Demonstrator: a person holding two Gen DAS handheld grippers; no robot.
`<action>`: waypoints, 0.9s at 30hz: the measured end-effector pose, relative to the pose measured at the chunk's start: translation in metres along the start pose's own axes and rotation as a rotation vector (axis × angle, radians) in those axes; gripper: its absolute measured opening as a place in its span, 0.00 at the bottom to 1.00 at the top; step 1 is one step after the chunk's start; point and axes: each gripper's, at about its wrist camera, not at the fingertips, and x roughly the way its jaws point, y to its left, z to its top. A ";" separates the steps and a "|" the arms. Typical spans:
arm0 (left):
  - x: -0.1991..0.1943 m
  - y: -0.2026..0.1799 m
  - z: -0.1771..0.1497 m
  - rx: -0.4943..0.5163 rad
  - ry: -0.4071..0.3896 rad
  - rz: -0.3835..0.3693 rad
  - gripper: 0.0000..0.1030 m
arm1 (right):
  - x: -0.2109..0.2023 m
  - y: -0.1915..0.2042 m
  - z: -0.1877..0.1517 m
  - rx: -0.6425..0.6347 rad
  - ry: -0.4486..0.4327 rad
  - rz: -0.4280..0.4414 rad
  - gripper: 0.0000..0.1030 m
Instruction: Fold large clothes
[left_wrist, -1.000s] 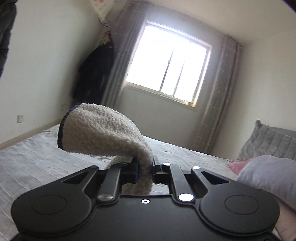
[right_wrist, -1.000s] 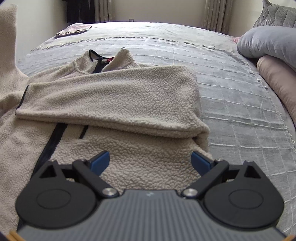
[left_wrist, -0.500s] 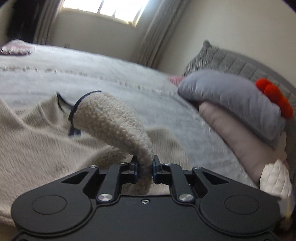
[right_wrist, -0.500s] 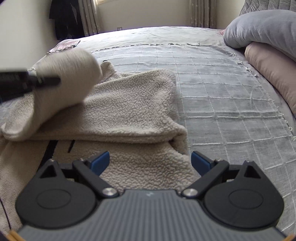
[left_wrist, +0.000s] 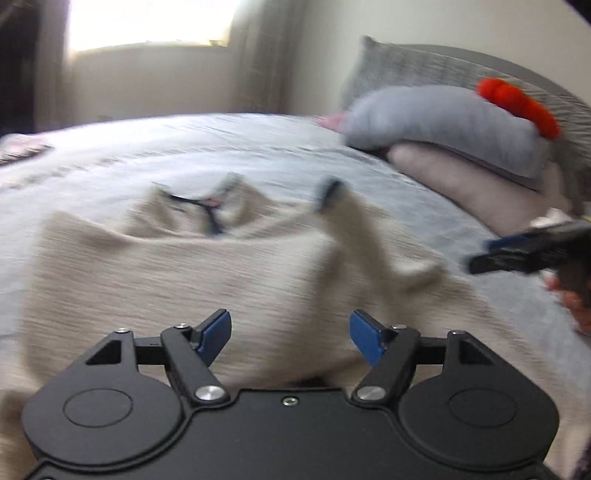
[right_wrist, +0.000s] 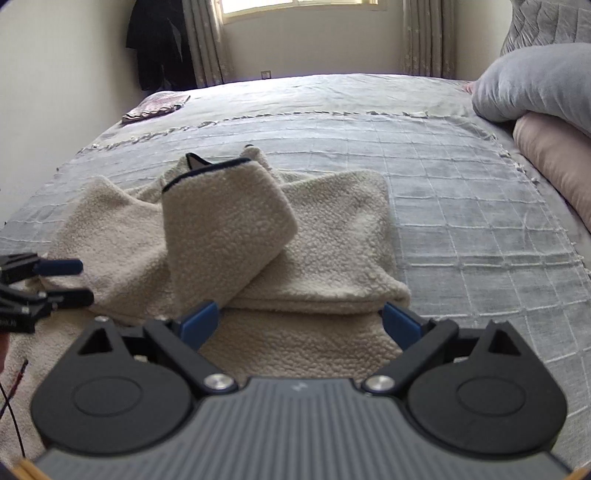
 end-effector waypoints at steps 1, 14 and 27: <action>-0.001 0.018 0.001 -0.021 -0.015 0.070 0.68 | 0.000 0.004 0.003 -0.007 -0.007 0.002 0.94; 0.041 0.151 0.002 -0.279 0.001 0.361 0.65 | 0.064 0.064 0.030 -0.061 0.048 0.093 0.97; 0.015 0.158 0.016 -0.250 -0.049 0.365 0.56 | 0.026 -0.048 -0.023 0.075 0.057 0.065 0.97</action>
